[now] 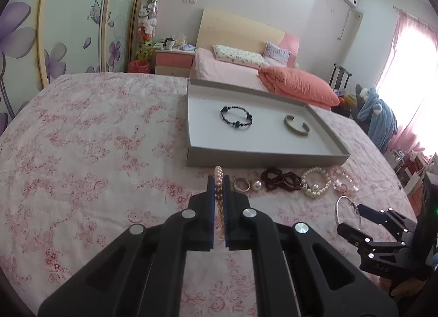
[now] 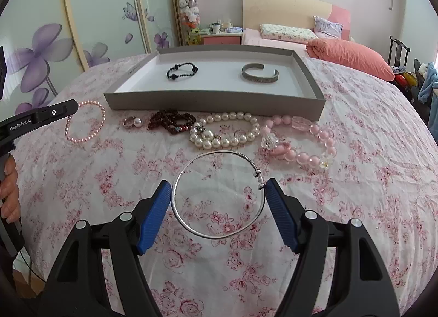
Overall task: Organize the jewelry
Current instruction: 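Grasp the pink pearl bracelet with the left tool while the right tool grasps the thin silver bangle, then carry the pink pearl bracelet and silver bangle into the tray and release both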
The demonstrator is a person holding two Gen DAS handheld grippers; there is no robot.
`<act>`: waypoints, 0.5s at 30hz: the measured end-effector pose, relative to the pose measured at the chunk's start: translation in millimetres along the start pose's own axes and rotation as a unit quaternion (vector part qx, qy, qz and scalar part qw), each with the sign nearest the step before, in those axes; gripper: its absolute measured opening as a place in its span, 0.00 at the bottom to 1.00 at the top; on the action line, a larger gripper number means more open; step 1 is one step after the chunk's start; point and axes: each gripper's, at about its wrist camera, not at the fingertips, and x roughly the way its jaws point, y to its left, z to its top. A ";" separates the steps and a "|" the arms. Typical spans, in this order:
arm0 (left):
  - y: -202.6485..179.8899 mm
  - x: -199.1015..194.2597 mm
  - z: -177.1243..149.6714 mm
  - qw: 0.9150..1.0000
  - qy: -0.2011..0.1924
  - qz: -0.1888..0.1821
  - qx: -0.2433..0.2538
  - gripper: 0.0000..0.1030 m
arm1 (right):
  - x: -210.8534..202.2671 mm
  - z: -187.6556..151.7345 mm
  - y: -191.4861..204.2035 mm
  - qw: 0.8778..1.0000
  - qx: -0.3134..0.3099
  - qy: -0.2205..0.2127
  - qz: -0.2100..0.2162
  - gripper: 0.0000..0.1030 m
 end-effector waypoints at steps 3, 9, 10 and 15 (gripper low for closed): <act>-1.1 -3.3 0.3 1.000 -0.006 -0.002 -0.003 0.06 | -3.2 1.7 -0.3 1.000 0.006 -0.010 0.003 0.69; -6.6 -11.1 1.2 1.000 -0.017 -0.005 -0.006 0.06 | -12.6 7.4 0.6 0.999 0.015 -0.037 0.004 0.69; -7.1 -12.2 1.6 1.000 -0.018 -0.005 -0.006 0.06 | -14.7 8.3 1.3 0.999 0.015 -0.042 0.004 0.69; -15.3 -23.3 4.7 0.999 -0.037 -0.007 -0.002 0.06 | -30.1 15.9 4.0 0.996 0.015 -0.084 -0.003 0.69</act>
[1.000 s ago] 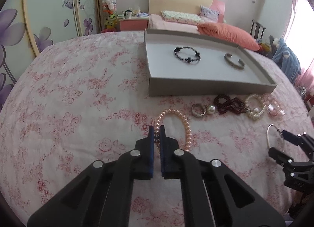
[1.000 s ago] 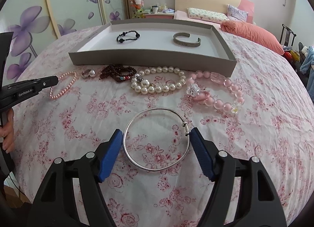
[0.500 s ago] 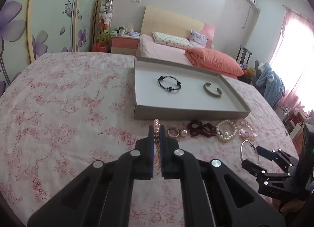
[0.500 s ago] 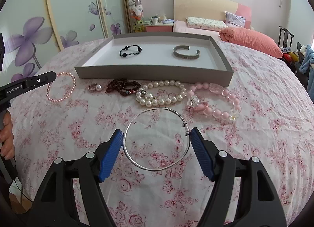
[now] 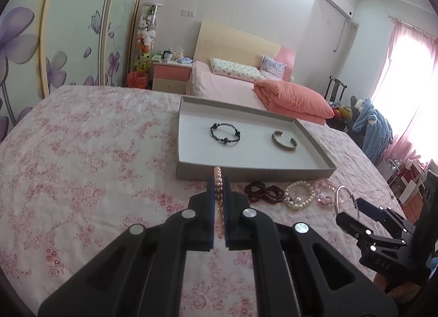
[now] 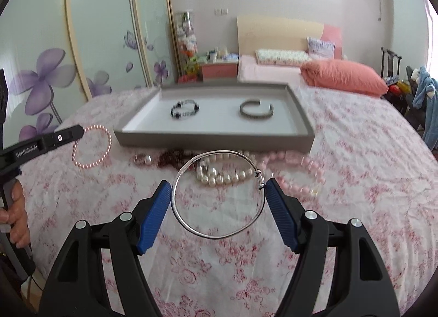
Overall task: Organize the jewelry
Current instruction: 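Carry the pink pearl bracelet and silver bangle into the tray and release both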
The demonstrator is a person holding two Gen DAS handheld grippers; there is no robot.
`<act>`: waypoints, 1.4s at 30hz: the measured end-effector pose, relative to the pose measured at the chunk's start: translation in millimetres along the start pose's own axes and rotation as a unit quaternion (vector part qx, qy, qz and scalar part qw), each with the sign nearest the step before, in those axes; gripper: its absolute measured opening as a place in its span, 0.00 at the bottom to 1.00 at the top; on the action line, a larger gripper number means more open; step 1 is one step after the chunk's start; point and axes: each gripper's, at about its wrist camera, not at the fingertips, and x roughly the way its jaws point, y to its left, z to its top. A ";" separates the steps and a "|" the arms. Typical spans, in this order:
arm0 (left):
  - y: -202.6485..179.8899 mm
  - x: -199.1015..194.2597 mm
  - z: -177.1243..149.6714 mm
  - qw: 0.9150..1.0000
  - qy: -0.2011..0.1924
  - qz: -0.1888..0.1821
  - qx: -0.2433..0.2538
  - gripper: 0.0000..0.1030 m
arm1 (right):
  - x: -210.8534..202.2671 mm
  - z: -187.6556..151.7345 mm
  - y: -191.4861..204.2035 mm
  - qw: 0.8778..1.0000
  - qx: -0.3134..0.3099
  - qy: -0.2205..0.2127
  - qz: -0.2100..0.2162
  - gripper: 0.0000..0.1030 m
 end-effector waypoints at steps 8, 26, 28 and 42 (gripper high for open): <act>-17.1 -20.0 10.4 0.999 -0.043 0.006 0.012 0.06 | -22.2 19.9 2.1 0.997 -0.002 -0.071 -0.011 0.69; -53.9 -32.3 27.5 0.993 -0.102 0.034 0.058 0.06 | -46.5 53.9 7.3 0.980 -0.019 -0.192 -0.046 0.69; -57.4 -31.2 30.8 0.992 -0.106 0.034 0.061 0.06 | -47.1 56.9 8.2 0.978 -0.020 -0.201 -0.049 0.69; -70.8 -7.4 55.9 0.988 -0.125 0.050 0.081 0.06 | -31.0 77.0 3.2 0.971 -0.022 -0.230 -0.062 0.69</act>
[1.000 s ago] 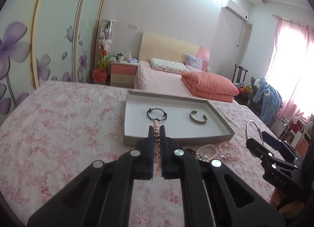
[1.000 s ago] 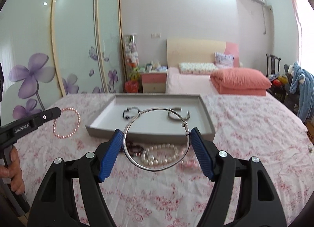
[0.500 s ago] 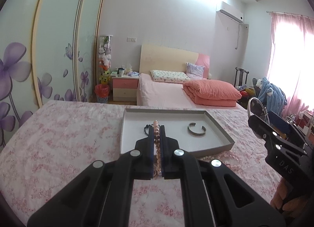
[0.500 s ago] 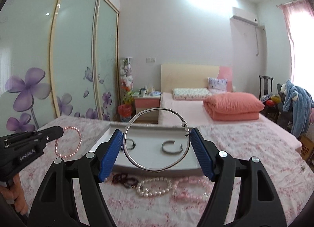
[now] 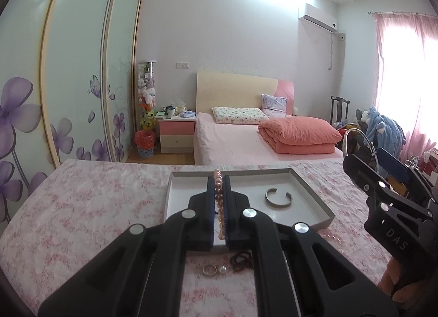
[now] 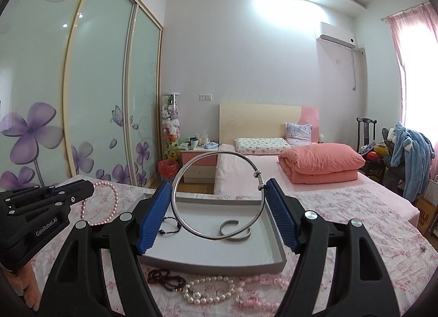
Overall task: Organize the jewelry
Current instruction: 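Carry the pink pearl bracelet and silver bangle into the tray and release both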
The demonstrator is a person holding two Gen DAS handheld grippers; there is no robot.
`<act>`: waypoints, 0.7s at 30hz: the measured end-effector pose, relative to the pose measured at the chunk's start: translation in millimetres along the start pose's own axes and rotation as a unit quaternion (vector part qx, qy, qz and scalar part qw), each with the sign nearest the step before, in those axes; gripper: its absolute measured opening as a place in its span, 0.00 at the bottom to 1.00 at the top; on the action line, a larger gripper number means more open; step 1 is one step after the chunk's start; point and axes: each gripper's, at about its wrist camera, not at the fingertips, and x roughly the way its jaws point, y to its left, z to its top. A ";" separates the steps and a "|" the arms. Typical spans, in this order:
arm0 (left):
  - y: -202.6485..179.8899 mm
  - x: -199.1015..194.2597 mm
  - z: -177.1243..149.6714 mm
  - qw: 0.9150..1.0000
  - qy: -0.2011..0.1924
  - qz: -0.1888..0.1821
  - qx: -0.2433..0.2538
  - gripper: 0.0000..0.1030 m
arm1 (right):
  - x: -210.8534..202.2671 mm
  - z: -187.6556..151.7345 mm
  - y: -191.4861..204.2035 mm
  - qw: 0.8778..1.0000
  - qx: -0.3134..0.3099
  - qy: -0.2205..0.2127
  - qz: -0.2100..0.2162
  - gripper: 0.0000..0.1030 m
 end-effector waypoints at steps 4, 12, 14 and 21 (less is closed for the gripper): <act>0.8 13.8 4.7 1.000 0.002 0.004 0.002 0.06 | 12.5 0.8 -2.3 1.000 0.003 0.000 -0.004 0.69; 2.8 47.8 7.4 1.000 0.014 0.010 0.004 0.06 | 49.4 -5.3 -4.4 1.000 0.003 0.021 -0.016 0.69; 3.6 59.2 6.8 1.000 0.019 0.011 0.003 0.06 | 60.0 -8.6 -5.0 0.999 0.003 0.030 -0.018 0.69; 2.4 99.7 0.6 0.999 0.045 0.015 0.010 0.06 | 100.5 -24.5 -5.7 0.997 -0.004 0.079 -0.020 0.69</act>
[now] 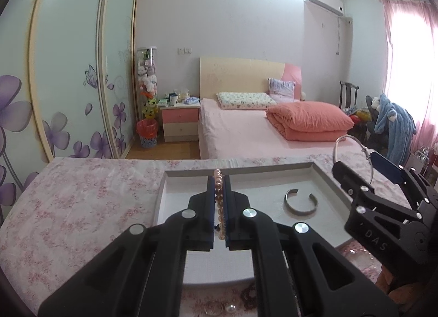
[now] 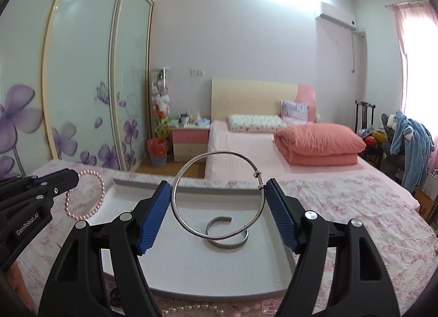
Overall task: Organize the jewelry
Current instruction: 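Carry the pink pearl bracelet and silver bangle into the tray and release both, then lift both open tools out of the tray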
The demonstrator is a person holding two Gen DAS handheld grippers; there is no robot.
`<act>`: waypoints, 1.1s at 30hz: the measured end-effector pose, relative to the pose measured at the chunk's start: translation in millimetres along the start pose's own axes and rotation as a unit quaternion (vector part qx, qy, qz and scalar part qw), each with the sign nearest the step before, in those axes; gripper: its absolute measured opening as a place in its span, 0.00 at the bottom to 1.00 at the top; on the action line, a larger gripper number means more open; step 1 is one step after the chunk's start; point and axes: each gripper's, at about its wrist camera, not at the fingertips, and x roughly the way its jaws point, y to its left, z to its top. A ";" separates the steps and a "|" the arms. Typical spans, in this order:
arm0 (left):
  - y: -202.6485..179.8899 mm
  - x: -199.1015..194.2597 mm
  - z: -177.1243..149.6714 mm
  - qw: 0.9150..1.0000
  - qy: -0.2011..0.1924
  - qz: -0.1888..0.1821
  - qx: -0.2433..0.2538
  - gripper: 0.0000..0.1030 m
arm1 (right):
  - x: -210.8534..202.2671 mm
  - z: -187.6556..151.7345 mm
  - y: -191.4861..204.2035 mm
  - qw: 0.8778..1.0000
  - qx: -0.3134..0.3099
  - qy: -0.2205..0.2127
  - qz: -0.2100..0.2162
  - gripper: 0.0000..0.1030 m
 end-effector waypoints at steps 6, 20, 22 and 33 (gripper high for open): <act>-1.1 31.3 -9.1 1.000 0.030 -0.005 0.001 0.06 | 32.7 -9.9 5.7 0.998 -0.007 0.067 0.009 0.69; 4.9 76.6 -18.3 0.997 0.079 -0.021 -0.010 0.08 | 66.5 -25.0 8.9 0.989 -0.010 0.149 0.017 0.70; 7.9 80.6 -18.6 0.996 0.088 -0.021 -0.017 0.18 | 69.3 -25.2 5.9 0.987 -0.008 0.156 0.023 0.77; 43.0 46.1 -6.1 0.996 0.058 0.009 -0.061 0.23 | 41.5 -14.5 -12.1 0.991 0.011 0.135 0.013 0.76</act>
